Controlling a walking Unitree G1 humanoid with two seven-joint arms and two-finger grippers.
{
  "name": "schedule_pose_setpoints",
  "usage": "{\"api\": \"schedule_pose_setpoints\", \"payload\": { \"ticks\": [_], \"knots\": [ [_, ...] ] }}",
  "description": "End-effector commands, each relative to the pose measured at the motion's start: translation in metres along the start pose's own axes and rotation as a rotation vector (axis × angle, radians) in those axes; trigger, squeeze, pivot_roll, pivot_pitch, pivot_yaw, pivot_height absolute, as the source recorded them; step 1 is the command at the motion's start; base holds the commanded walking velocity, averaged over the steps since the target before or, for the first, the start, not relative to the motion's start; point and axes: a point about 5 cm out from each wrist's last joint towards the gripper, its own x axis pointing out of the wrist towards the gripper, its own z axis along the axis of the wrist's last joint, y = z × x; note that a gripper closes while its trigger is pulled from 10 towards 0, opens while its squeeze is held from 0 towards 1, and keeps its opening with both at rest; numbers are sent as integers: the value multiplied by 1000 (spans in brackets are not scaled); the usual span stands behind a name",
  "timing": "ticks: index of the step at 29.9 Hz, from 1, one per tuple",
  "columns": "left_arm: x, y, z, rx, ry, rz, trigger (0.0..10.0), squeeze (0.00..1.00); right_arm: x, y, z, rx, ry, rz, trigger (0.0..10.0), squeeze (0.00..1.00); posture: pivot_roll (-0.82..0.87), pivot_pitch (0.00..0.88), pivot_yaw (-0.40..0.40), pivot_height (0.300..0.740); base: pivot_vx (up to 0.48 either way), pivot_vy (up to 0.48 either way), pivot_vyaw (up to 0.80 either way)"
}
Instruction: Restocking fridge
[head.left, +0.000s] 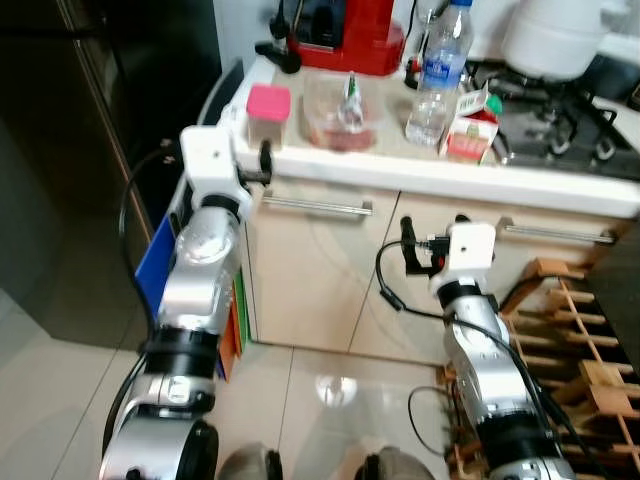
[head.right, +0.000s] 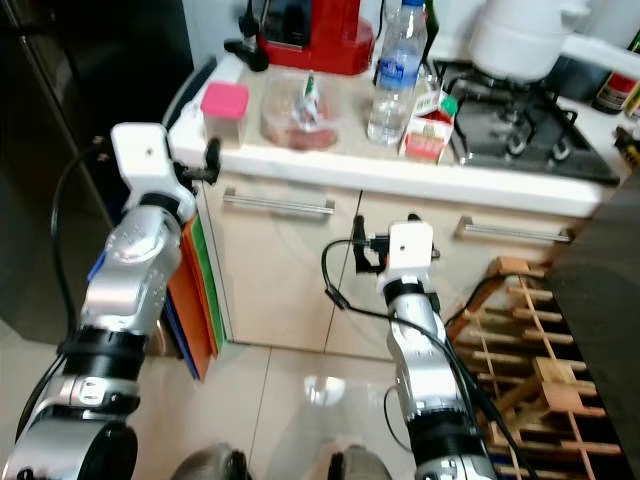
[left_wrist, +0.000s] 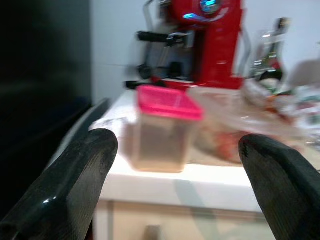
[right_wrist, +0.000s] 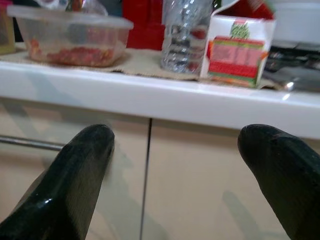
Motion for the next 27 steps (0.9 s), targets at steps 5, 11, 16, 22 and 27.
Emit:
{"api": "schedule_pose_setpoints", "payload": {
  "ticks": [5, 11, 16, 22, 27],
  "knots": [
    [-53, 9, -27, -12, 78, -59, 10000, 0, -21, -11, 27, -49, -87, -17, 10000, 0, -43, 12, -35, 703, 0, 0, 0],
    [-109, 27, -37, 71, 94, -42, 10000, 0, -55, -36, 36, -99, -79, -103, 10000, 0, -28, 25, -49, 703, 0, 0, 0],
    [-118, 28, -19, 69, 38, -26, 10000, 0, -66, -44, 50, -102, -111, -174, 10000, 0, -22, 18, -50, 703, 0, 0, 0],
    [-101, 11, 19, 79, -125, -86, 10000, 0, -57, -35, 53, -84, -103, -150, 10000, 0, -20, 0, -46, 703, 190, 0, 0],
    [-98, 7, 39, 121, -225, -115, 10000, 0, -53, -35, 58, -81, -124, -170, 10000, 0, -12, 0, -44, 703, 480, 0, 0]
  ]
}}
